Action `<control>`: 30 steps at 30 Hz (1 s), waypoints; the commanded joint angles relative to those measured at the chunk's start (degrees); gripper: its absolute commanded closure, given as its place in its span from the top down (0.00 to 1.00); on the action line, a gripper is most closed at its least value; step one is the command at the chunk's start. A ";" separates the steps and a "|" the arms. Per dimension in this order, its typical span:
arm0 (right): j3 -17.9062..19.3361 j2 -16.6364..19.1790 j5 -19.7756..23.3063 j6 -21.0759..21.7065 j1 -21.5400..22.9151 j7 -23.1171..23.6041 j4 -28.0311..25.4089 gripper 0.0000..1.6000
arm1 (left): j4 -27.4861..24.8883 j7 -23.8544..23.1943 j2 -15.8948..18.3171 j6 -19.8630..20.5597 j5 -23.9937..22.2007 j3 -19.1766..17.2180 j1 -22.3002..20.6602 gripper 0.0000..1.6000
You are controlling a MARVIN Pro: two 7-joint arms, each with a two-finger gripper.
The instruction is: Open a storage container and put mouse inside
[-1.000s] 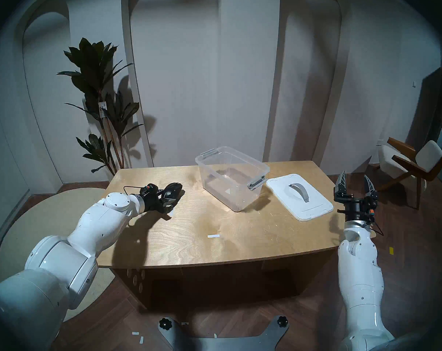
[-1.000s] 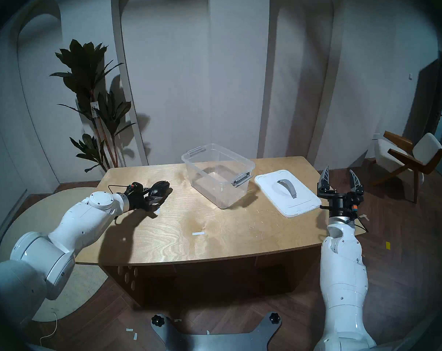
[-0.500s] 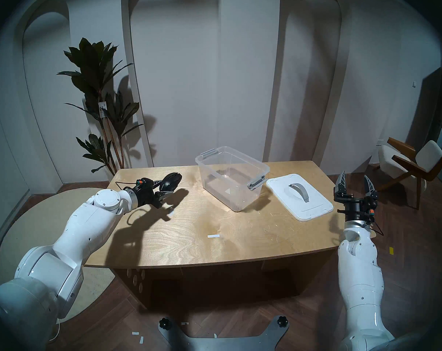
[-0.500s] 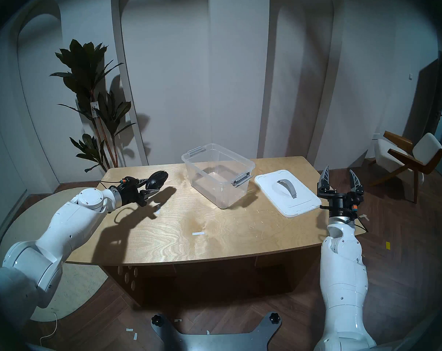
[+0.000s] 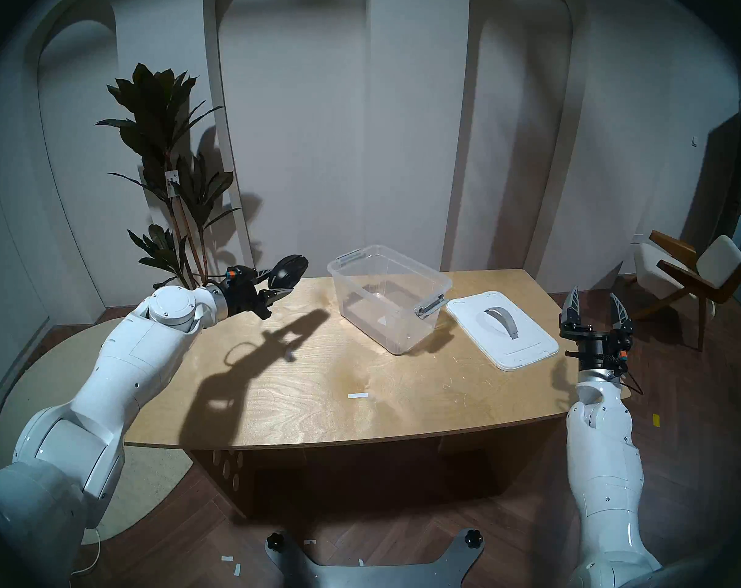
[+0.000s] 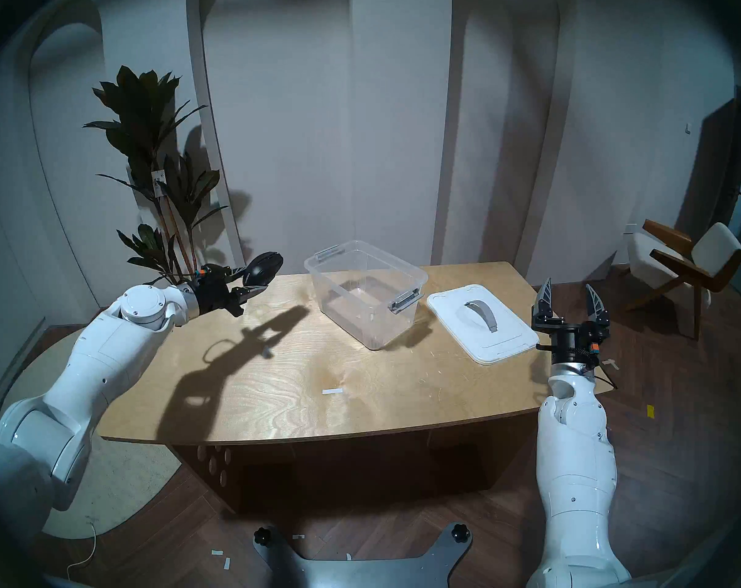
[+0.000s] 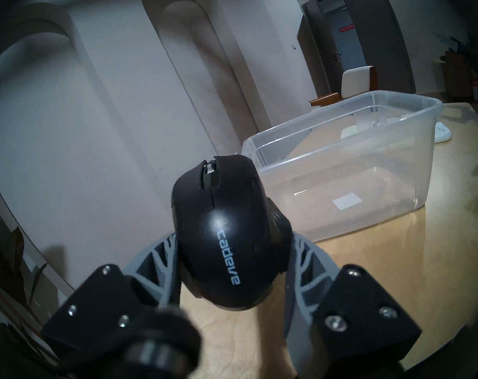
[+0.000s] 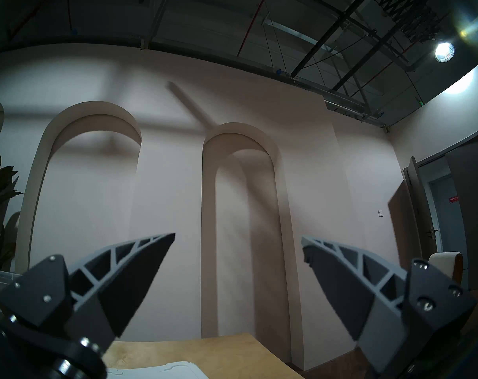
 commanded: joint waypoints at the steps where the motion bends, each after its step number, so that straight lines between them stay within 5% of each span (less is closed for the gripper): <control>1: -0.12 0.12 -0.03 -0.43 0.44 0.13 -1.16 1.00 | -5.77 1.71 -0.99 4.44 0.21 -0.37 -3.03 0.00; 15: -0.14 0.13 -0.03 -0.43 0.40 0.10 -1.23 1.00 | -7.43 4.68 -5.62 15.41 1.49 1.20 -6.73 0.00; 30: -0.17 0.15 -0.02 -0.43 0.38 0.07 -1.24 1.00 | -10.41 2.06 -8.18 18.89 4.65 4.36 -10.41 0.00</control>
